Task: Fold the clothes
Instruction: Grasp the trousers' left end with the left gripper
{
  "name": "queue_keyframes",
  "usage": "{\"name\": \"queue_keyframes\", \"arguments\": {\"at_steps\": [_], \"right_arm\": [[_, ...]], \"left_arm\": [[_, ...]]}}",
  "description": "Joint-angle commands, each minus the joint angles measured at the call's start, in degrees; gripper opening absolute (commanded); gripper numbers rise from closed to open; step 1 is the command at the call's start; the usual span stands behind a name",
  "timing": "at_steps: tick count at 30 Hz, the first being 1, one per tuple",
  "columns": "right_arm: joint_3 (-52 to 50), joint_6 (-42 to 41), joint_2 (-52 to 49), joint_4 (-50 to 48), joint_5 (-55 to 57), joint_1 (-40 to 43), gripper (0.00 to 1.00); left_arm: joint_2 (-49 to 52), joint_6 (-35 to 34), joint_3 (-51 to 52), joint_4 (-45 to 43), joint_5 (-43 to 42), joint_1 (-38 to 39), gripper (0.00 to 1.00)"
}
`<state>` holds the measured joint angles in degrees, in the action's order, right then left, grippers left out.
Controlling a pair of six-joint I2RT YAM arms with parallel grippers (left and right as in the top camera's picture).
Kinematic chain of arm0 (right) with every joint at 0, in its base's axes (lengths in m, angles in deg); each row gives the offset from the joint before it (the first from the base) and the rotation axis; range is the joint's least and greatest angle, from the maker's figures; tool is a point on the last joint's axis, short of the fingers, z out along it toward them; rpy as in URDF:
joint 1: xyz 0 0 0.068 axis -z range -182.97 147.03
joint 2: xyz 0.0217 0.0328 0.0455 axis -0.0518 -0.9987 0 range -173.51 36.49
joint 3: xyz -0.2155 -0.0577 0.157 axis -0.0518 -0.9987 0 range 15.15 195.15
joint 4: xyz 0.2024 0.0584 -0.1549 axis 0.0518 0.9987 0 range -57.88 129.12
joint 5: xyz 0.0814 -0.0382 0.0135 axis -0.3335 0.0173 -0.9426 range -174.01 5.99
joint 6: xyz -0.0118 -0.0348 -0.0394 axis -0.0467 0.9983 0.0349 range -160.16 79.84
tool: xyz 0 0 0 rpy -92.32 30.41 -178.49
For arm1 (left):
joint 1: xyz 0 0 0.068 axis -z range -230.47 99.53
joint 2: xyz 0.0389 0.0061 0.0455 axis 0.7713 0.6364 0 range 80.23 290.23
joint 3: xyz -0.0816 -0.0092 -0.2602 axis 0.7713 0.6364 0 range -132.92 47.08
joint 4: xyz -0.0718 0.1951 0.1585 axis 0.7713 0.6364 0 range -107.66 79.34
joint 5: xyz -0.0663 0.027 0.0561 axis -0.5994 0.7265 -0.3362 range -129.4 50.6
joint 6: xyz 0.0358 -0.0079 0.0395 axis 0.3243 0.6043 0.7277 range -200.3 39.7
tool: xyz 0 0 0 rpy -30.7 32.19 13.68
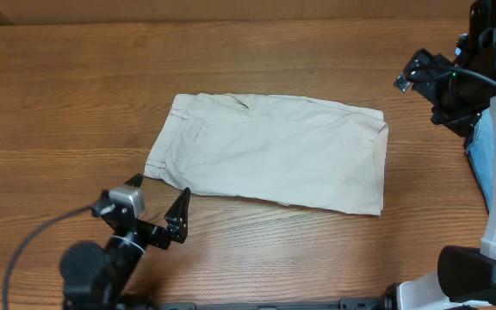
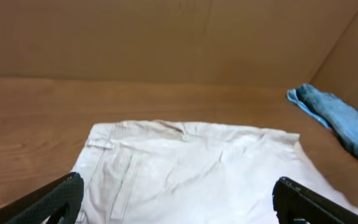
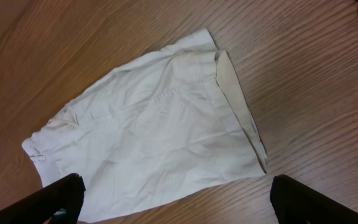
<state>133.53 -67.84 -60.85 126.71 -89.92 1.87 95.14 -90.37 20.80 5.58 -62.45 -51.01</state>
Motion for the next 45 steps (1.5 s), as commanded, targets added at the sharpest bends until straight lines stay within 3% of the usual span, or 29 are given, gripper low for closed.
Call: {"name": "queue_keyframes", "arguments": {"at_steps": [1,3,6,10,15,27,30,34,40,43,45], "right_arm": [[1.5,-0.4,1.3,-0.1,0.8,0.1,1.0],[1.3,-0.3,1.3,-0.1,0.8,0.1,1.0],[0.6,-0.3,1.3,-0.1,1.3,0.0,1.0],[-0.9,-0.3,1.3,-0.6,3.5,0.1,1.0],[-3.2,-0.4,1.3,-2.1,3.7,0.1,1.0],[-6.4,-0.9,1.2,-3.1,3.7,0.1,1.0],[-7.7,-0.9,1.2,-3.9,3.7,0.1,1.0],[-9.8,-2.1,1.2,-5.6,3.7,0.1,1.0],[-13.9,-3.3,1.2,-8.3,3.7,0.1,1.0],[-16.6,-5.5,1.2,-10.2,3.8,0.1,1.0],[-18.6,-6.5,1.2,-11.9,3.7,0.1,1.0]], "left_arm": [[8.3,2.6,-8.6,3.3,-7.9,-0.5,1.0],[11.8,2.6,-10.1,3.7,-13.0,-0.5,1.0],[16.5,2.1,-10.3,2.4,-13.6,-0.5,1.0],[22.9,-3.8,-13.6,4.9,-7.4,-0.5,1.0],[38.1,-6.3,-22.0,17.6,1.7,-0.6,1.0],[66.8,-7.0,-29.1,20.2,3.2,-0.6,1.0],[70.9,-10.1,-29.2,19.7,4.7,-0.6,1.0],[74.6,-17.1,-29.2,18.9,12.6,-0.6,1.0],[75.8,-17.2,-29.2,17.2,16.1,-0.6,1.0],[76.7,-17.2,-29.2,15.8,16.6,-0.6,0.91],[77.5,-17.2,-29.2,15.1,16.6,-0.6,0.91]]}}
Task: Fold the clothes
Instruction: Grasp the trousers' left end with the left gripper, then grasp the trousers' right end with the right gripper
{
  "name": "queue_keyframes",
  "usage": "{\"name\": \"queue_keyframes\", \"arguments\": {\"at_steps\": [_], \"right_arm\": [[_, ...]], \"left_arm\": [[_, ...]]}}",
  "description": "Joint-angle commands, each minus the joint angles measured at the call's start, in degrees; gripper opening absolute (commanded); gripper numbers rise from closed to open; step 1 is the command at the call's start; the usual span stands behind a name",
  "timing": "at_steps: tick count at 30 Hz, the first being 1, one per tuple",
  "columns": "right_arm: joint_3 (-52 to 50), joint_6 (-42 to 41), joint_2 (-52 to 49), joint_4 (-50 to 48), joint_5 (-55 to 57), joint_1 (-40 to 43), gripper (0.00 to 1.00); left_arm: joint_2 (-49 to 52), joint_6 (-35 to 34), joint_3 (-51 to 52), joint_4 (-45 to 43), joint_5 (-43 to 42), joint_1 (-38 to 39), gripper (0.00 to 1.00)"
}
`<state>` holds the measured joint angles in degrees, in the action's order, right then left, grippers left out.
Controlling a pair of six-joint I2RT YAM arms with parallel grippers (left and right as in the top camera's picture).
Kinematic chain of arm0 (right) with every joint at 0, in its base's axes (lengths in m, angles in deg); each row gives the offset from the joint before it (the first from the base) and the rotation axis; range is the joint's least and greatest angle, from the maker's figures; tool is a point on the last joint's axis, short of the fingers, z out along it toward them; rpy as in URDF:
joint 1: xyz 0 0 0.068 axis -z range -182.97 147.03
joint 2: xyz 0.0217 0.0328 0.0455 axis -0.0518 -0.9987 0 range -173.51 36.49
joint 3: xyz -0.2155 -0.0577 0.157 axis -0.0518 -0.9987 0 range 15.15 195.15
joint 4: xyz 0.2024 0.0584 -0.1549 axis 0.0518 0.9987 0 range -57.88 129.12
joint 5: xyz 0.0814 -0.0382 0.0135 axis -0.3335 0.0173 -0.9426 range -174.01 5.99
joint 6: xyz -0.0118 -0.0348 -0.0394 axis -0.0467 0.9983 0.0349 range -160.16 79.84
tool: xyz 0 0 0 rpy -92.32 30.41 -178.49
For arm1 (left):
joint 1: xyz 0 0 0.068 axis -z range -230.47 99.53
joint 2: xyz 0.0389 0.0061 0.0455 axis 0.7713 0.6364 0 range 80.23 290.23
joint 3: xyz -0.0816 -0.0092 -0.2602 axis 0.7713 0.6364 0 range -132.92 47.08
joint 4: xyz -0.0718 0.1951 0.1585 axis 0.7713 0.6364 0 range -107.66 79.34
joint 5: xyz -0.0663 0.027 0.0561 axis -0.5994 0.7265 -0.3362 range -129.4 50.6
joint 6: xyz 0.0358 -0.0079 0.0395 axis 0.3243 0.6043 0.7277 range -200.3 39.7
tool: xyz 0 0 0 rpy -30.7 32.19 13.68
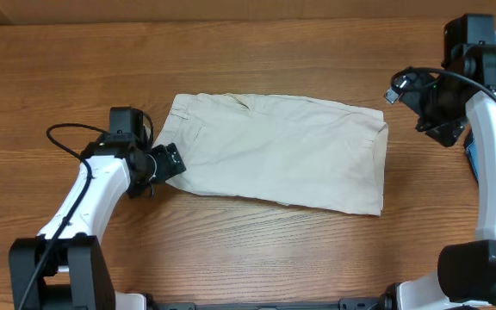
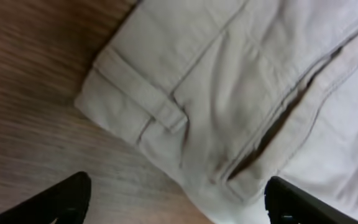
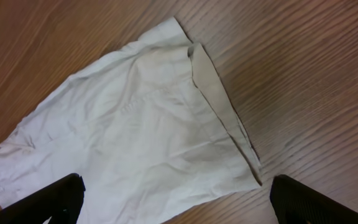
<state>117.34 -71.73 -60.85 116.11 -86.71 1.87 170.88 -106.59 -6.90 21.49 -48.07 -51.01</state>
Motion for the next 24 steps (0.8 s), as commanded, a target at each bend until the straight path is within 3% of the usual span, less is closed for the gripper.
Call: {"name": "queue_keyframes", "arguments": {"at_steps": [1,8,11,15,22,24], "right_arm": [[-3.4,-2.9,1.2,-2.0,0.5,0.1,1.0],[-6.1,-3.0,1.2,-3.1,0.7,0.1,1.0],[-6.6,-3.0,1.2,-3.2,1.8,0.1,1.0],[-8.6,-3.0,1.2,-4.5,1.8,0.1,1.0],[-16.0,-3.0,1.2,-11.0,1.8,0.1,1.0],[-19.3,-3.0,1.1,-14.2,1.8,0.1,1.0]], "left_arm": [[2.3,-1.0,-1.5,-1.3,2.2,-0.6,0.92],[6.3,-0.9,-1.5,-2.8,1.2,-0.6,0.87],[7.6,-0.8,-1.5,-3.7,1.1,-0.6,0.77],[8.9,-0.7,-1.5,-4.4,1.1,-0.6,0.57],[9.2,-0.7,-1.5,-5.0,1.2,-0.6,0.04],[9.2,-0.8,-1.5,-5.0,1.2,-0.6,0.04]]}}
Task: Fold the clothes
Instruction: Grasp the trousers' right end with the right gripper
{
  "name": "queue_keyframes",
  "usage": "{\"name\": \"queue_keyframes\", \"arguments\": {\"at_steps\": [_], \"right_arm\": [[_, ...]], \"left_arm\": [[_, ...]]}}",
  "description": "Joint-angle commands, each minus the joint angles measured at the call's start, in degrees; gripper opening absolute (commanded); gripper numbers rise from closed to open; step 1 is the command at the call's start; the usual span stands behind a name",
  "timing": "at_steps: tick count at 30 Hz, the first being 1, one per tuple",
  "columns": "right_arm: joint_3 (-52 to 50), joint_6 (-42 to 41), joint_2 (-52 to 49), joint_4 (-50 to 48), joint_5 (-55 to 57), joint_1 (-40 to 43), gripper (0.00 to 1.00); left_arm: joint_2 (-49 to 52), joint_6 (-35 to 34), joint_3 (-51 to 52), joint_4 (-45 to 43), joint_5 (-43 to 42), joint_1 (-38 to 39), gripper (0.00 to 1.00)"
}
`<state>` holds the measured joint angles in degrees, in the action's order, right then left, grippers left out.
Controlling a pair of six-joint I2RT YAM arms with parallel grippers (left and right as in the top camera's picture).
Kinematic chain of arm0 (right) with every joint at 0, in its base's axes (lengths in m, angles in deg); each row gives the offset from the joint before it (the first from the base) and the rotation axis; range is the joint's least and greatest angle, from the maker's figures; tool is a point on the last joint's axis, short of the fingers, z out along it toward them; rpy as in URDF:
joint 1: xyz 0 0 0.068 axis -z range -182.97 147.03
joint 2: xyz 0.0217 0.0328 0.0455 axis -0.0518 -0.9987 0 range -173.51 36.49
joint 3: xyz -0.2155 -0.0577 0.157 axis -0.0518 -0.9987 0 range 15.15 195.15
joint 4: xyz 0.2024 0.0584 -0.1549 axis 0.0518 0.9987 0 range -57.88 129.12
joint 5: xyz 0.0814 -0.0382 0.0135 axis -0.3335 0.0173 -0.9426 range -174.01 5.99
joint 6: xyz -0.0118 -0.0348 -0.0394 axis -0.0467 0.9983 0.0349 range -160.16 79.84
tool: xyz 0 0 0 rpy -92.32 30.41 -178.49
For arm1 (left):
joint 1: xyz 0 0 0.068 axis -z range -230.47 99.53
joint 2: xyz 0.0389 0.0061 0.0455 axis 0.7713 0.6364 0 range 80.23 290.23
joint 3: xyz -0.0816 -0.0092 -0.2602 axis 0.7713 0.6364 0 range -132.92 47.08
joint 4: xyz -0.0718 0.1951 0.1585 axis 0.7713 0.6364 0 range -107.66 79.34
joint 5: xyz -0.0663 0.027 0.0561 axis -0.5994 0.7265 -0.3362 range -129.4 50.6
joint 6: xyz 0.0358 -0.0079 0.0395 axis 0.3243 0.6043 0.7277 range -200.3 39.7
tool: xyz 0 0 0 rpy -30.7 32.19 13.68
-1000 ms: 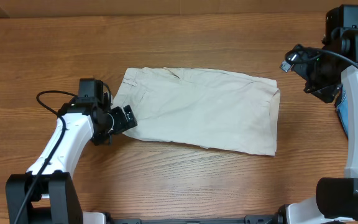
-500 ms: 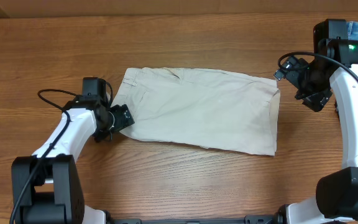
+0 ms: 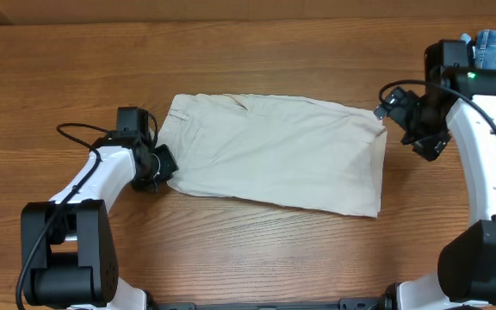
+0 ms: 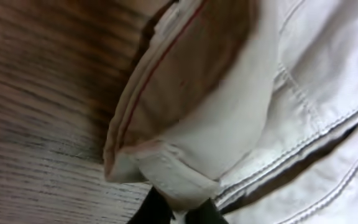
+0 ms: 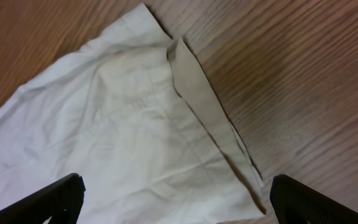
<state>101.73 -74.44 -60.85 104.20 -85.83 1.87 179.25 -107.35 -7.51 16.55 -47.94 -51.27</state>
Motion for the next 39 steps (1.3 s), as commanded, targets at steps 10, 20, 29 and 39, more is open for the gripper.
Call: {"name": "queue_keyframes", "arguments": {"at_steps": [10,20,29,39], "right_arm": [[-15.4,-0.2,0.7,-16.1,-3.3,0.0,1.0],[-16.3,0.0,-3.4,-18.0,-8.0,-0.7,1.0],[-17.0,0.9,-6.7,-20.9,-8.5,-5.6,1.0],[-17.0,7.5,-8.2,-25.8,-3.8,-6.3,1.0]], "left_arm": [[0.9,-5.0,-0.9,-0.9,1.4,-7.1,0.04],[0.9,-5.1,-0.9,0.0,1.2,-12.6,0.04],[0.9,-5.1,-0.9,0.1,1.0,-12.6,0.04],[0.9,-5.1,-0.9,0.7,1.0,-12.6,0.04]]}}
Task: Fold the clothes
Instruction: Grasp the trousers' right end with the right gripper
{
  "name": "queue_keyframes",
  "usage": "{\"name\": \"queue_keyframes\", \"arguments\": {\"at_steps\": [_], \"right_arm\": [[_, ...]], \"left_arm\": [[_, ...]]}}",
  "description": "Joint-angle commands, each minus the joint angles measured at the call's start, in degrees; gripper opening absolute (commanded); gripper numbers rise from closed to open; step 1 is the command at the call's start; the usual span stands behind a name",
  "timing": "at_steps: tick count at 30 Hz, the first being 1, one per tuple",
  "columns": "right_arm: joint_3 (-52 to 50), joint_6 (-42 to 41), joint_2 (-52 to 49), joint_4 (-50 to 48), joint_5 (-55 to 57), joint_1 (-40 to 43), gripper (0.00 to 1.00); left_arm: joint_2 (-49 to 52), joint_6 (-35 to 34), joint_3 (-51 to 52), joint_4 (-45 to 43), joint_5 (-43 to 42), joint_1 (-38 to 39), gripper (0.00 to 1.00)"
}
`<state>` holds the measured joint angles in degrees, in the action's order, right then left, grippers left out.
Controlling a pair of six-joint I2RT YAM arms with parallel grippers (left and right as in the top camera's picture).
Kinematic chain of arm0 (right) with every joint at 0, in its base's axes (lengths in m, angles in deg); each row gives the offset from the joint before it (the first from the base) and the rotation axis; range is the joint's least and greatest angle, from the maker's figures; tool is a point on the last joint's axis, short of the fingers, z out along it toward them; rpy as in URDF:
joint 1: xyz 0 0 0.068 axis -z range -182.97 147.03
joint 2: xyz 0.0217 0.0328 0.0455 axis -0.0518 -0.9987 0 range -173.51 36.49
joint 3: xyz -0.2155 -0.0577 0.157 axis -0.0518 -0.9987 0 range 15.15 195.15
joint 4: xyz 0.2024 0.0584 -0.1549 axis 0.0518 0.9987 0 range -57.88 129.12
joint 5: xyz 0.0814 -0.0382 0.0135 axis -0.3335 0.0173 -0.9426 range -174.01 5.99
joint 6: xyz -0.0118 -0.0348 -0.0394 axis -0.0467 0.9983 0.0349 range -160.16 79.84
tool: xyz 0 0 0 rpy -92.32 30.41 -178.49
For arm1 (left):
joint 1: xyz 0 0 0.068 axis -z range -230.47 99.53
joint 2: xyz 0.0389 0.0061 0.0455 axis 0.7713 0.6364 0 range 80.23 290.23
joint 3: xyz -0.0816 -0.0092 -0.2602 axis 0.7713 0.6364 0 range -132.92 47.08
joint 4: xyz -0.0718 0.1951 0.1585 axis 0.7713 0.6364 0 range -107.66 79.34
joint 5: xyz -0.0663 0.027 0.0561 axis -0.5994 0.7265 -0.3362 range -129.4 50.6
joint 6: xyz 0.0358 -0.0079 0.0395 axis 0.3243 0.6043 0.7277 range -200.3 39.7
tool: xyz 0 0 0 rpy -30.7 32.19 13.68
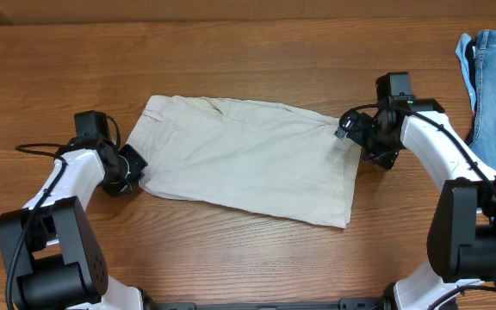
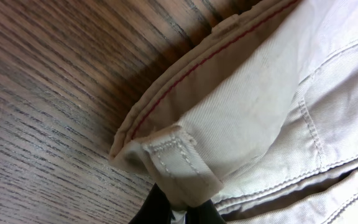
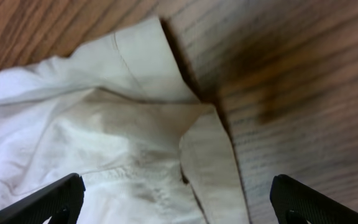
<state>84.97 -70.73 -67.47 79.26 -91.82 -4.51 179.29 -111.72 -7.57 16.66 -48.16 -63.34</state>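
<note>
Beige shorts (image 1: 248,159) lie flat and folded across the middle of the wooden table (image 1: 231,52). My left gripper (image 1: 127,168) is at their near-left corner. In the left wrist view it (image 2: 180,214) is shut on the waistband corner (image 2: 166,162), which is lifted and curled off the wood. My right gripper (image 1: 353,129) is low over the far-right hem corner. In the right wrist view it (image 3: 176,190) stands wide open with the hem flap (image 3: 210,143) between its fingers.
Blue jeans (image 1: 493,77) lie at the table's far right edge, beyond the right arm. The left arm's cable (image 1: 41,148) trails over the wood on the left.
The shorts have shifted to the left, with my left gripper still shut on the waistband corner and further left. My right gripper has come down close onto the far-right hem corner, still open.
Both grippers were open and away from the shorts, left near the front edge, right high at the far right. Then the left was at the near-left waistband corner, open. Then it was shut on that corner while the right neared the hem. Now the shorts lie further left.
</note>
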Motion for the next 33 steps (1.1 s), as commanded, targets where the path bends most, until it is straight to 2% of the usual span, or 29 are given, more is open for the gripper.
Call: {"name": "queue_keyframes", "arguments": {"at_steps": [1,11,15,21,23,25,30,33], "right_arm": [[-0.2,4.1,-1.8,-1.0,2.2,0.0,1.0],[-0.4,7.7,-3.9,-4.9,1.7,0.0,1.0],[-0.4,11.2,-6.0,-5.6,1.7,-0.5,0.95],[-0.4,12.0,-9.9,-6.8,1.7,-1.9,0.93],[-0.4,11.9,-10.5,-7.2,1.7,-2.3,0.86],[-0.4,11.7,-11.0,-7.7,1.7,-2.7,0.75],[-0.4,10.6,-11.0,-9.4,1.7,-3.0,0.38],[-0.4,9.2,-11.0,-10.6,1.7,-3.0,0.07]], "left_arm": [[0.8,-0.7,-0.8,0.6,1.2,-0.5,0.04],[0.8,-0.7,-0.8,0.6,1.2,-0.5,0.05],[0.8,-0.7,-0.8,0.6,1.2,-0.5,0.05],[0.8,-0.7,-0.8,0.6,1.2,-0.5,0.06],[0.8,-0.7,-0.8,0.6,1.2,-0.5,0.05],[0.8,-0.7,-0.8,0.6,1.2,-0.5,0.05],[0.8,-0.8,-0.8,0.5,0.0,-0.5,0.04],[0.8,-0.8,-0.8,0.5,-1.6,-0.5,0.05]]}}
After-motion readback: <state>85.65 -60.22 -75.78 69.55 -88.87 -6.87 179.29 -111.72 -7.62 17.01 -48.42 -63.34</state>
